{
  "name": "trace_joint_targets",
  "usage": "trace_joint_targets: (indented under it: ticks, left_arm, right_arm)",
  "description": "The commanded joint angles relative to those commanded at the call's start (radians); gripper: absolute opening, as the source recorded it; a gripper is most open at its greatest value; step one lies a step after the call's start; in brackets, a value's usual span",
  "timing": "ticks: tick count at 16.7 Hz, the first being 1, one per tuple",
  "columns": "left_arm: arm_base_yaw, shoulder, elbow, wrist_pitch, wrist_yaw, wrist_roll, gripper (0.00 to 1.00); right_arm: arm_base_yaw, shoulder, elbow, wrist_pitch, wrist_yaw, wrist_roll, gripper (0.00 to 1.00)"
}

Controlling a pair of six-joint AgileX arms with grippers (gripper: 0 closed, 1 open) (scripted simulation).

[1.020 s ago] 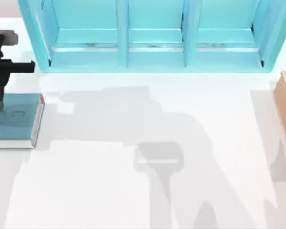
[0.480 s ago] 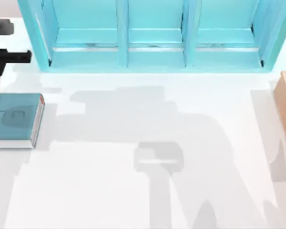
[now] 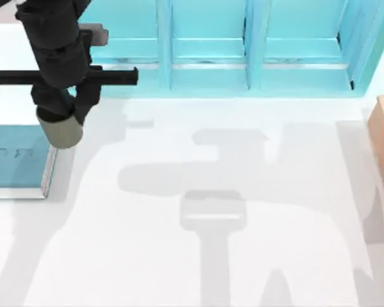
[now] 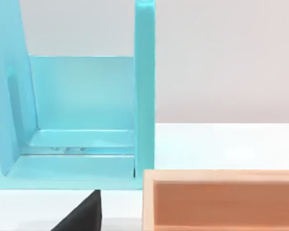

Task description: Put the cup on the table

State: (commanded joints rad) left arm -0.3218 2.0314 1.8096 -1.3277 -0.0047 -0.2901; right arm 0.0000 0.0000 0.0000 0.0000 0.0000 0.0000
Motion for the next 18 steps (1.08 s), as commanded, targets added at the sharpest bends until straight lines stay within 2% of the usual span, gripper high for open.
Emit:
trace_joint_targets:
  ticks: [3,5,10,18]
  left_arm:
    - [-0.112,-0.010,0.003,-0.007,0.002,-0.116,0.00]
    - [-0.136,-0.015,0.000,-0.008,0.003,-0.140,0.00]
    - [-0.131,-0.007,-0.018,0.010,0.004,-0.136,0.00]
    - [-0.114,-0.003,-0.236,0.241,0.004,-0.118,0.00]
  right_arm:
    - [0.000,0.000,0.000,0.000,0.000,0.000,1.00]
    - [0.000,0.000,0.000,0.000,0.000,0.000,1.00]
    - [0.000,0.000,0.000,0.000,0.000,0.000,1.00]
    - [0.000,0.000,0.000,0.000,0.000,0.000,1.00]
